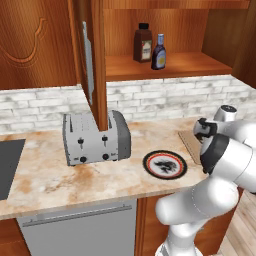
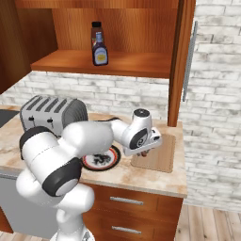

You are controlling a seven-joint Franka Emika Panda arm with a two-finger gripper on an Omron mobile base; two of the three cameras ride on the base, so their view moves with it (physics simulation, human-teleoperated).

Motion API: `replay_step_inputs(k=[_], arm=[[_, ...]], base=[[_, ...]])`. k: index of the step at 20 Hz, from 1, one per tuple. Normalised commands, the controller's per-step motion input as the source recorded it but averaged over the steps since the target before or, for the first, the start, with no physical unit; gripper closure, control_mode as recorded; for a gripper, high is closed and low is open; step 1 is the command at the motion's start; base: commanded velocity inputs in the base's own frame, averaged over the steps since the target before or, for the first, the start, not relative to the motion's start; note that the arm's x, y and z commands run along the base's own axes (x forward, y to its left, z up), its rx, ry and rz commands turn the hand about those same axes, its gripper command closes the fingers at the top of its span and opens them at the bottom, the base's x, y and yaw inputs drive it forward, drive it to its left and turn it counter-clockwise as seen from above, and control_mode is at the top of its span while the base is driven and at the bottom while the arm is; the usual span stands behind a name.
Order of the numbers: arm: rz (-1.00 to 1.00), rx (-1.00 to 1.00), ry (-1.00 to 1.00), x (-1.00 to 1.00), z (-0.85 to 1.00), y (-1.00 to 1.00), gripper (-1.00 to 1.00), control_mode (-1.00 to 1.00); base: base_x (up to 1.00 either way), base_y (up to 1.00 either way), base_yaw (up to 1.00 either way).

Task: Pick the chicken drumstick from the plate and place it on the cutting board. Then pick the condiment bottle from the cabinet and place it next to the cutting board.

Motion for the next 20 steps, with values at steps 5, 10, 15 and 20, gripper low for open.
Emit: replay_step_inputs(k=[5,10,15,20], arm=[[0.00,0.00,0.00,0.10,-0.08,-0.06,1.00,-1.00],[0.00,0.00,0.00,0.06,-0.09,-0.03,1.00,-1.00],[0.00,0.00,0.00,0.04,-0.12,0.00,1.00,-1.00],[0.00,0.00,0.00,0.06,-0.14,0.00,1.00,-1.00]], base=[[0.00,0.00,0.00],[0.00,0.00,0.00],[0.00,0.00,0.00],[0.00,0.00,0.00]])
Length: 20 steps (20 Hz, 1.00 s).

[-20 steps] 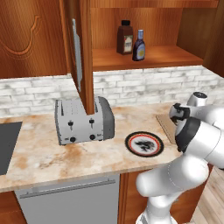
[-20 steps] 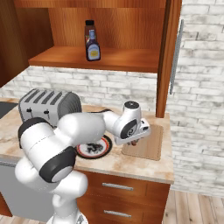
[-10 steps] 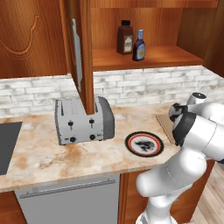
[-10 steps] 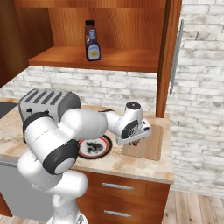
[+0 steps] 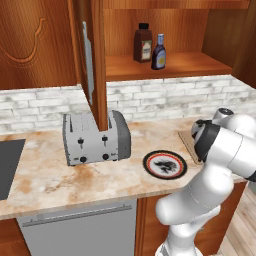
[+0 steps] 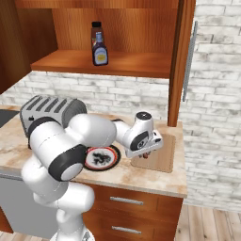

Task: Pick the chicken drumstick from the plate and place it on the cutting board. Then pick the condiment bottle from the cabinet and place it next to the cutting board.

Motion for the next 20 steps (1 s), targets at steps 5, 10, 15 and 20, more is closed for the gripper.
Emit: replay_step_inputs(k=[5,10,15,20], arm=[[0.00,0.00,0.00,0.10,-0.13,0.00,1.00,-1.00],[0.00,0.00,0.00,0.09,-0.12,0.00,1.00,-1.00],[0.00,0.00,0.00,0.06,-0.14,-0.02,1.00,-1.00],[0.00,0.00,0.00,0.05,-0.13,-0.05,1.00,-1.00]], base=[[0.00,0.00,0.00],[0.00,0.00,0.00],[0.00,0.00,0.00],[0.00,0.00,0.00]])
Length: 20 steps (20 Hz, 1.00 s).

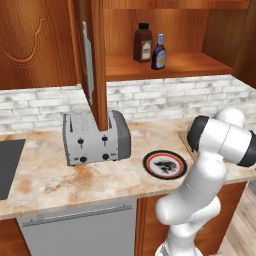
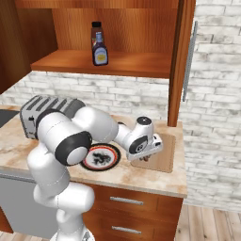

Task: Pick the chicken drumstick from the plate and place it on the cutting board. Then pick the condiment bottle from the cabinet and place it next to the cutting board.

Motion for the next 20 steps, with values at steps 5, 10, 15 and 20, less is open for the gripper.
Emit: replay_step_inputs(k=[5,10,15,20], arm=[[0.00,0.00,0.00,0.07,-0.08,-0.08,1.00,-1.00],[0.00,0.00,0.00,0.07,-0.08,-0.06,1.00,-1.00],[0.00,0.00,0.00,0.07,-0.12,-0.05,1.00,-1.00],[0.00,0.00,0.00,0.07,-0.13,-0.05,1.00,-1.00]], base=[[0.00,0.00,0.00],[0.00,0.00,0.00],[0.00,0.00,0.00],[0.00,0.00,0.00]])
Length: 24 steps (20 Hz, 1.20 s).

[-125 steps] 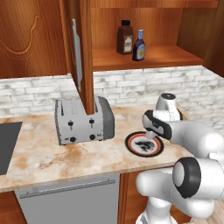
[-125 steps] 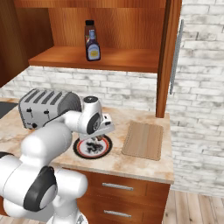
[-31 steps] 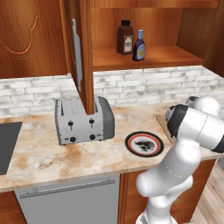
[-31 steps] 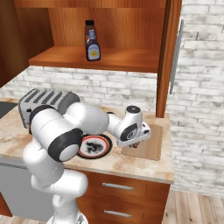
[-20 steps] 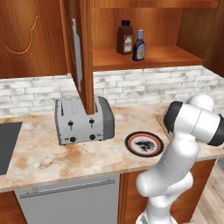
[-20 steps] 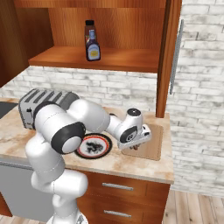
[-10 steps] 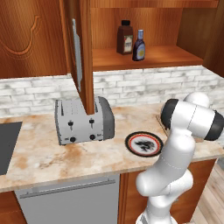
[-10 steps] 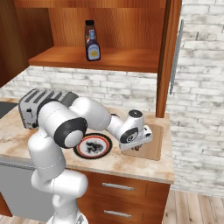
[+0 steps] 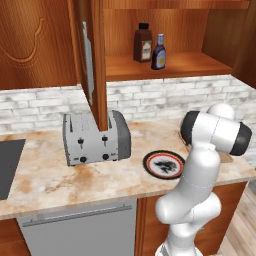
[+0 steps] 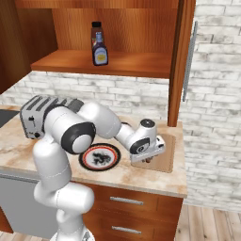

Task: Pick the chicken drumstick from the plate and place it on the cutting board. Then pick the condiment bottle from the cabinet and place it next to the cutting board.

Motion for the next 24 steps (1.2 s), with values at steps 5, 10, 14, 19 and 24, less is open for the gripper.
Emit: replay_step_inputs(k=[5,10,14,19,24], arm=[[0.00,0.00,0.00,0.10,-0.13,-0.05,1.00,-1.00],[0.00,0.00,0.00,0.06,-0.10,0.00,-1.00,-1.00],[0.00,0.02,0.00,0.05,-0.02,-0.05,-1.00,-1.00],[0.00,0.01,0.00,0.00,0.00,-0.01,-1.00,-1.00],[0.00,0.00,-0.01,0.00,0.10,0.00,-1.00,-1.00]], base=[[0.00,0.00,0.00],[0.00,0.00,0.00],[0.00,0.00,0.00],[0.00,0.00,0.00],[0.00,0.00,0.00]])
